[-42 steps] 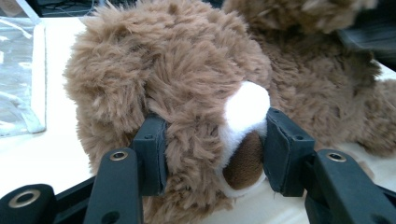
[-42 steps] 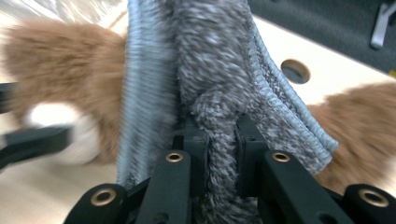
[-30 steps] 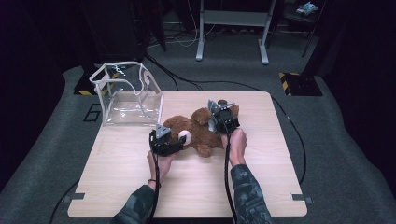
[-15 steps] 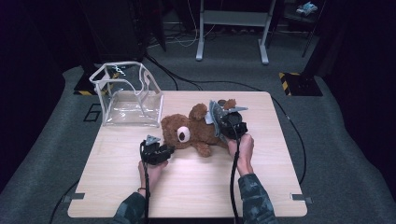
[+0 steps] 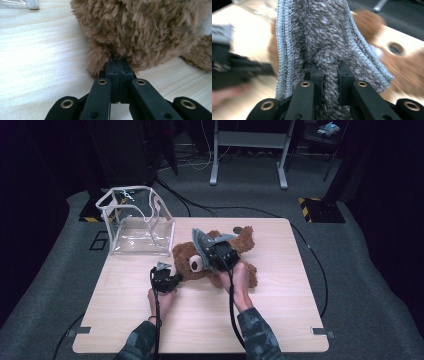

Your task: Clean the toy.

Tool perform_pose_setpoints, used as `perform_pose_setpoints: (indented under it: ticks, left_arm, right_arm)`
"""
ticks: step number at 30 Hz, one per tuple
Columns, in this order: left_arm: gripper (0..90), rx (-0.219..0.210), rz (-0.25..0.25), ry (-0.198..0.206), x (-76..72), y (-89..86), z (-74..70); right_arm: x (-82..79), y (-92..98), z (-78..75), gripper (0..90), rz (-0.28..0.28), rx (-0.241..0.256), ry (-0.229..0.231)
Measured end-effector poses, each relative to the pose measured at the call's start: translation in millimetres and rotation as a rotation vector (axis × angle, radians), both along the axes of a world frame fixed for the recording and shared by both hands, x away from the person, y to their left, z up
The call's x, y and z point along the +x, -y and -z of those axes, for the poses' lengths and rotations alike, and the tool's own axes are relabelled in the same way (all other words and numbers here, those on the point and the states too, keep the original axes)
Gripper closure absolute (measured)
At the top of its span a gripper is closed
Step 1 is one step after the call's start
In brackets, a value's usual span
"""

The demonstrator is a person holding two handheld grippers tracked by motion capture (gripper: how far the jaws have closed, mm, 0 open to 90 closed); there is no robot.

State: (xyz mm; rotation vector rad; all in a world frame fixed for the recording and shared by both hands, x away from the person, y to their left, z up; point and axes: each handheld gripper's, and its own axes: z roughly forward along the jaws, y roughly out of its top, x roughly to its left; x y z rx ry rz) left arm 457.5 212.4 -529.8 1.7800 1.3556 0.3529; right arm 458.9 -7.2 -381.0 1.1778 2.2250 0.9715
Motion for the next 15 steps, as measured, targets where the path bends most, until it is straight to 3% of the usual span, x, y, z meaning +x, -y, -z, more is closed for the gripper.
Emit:
perform_pose_setpoints:
  ticks: [1,2,4,6,7,9,11,12,15]
  left_arm:
    - [89.2,0.02,0.013,-0.001,0.6,-0.4,-0.3]
    - [89.3,0.031,0.025,0.006,0.9,-0.2,-0.4]
    - [89.4,0.033,0.026,0.005,0.3,0.0,-0.5]
    - [89.6,0.035,0.032,0.0,0.2,0.5,-0.9]
    - [89.6,0.042,0.038,0.002,0.6,0.3,-1.0]
    - [89.6,0.046,0.051,0.01,1.3,0.0,-0.9]
    - [89.6,0.043,0.051,0.01,0.5,-0.5,-0.8]
    - [89.7,0.05,0.055,0.011,0.4,-0.4,-1.0]
    - [89.8,0.033,0.062,0.004,0.8,-2.6,-0.7]
  right_arm:
    - [0.0,0.0,0.0,78.6,0.0,0.0,0.0]
    - [11.6,-17.2,-2.4,78.6,-0.025,-0.01,0.004]
    - [15.1,-24.1,-1.7,78.5,-0.037,-0.018,-0.011]
    - [24.0,-41.3,12.2,78.4,-0.037,-0.039,-0.031]
    - [24.0,-41.3,12.2,78.4,-0.037,-0.039,-0.031]
    - [34.5,-44.5,28.1,78.5,-0.021,-0.083,-0.064]
    - [33.7,-38.1,37.5,78.5,0.008,-0.012,-0.09]
    - [30.5,-34.8,39.9,78.5,0.0,-0.014,-0.08]
    - [22.6,-23.6,46.3,78.6,0.029,-0.071,-0.091]
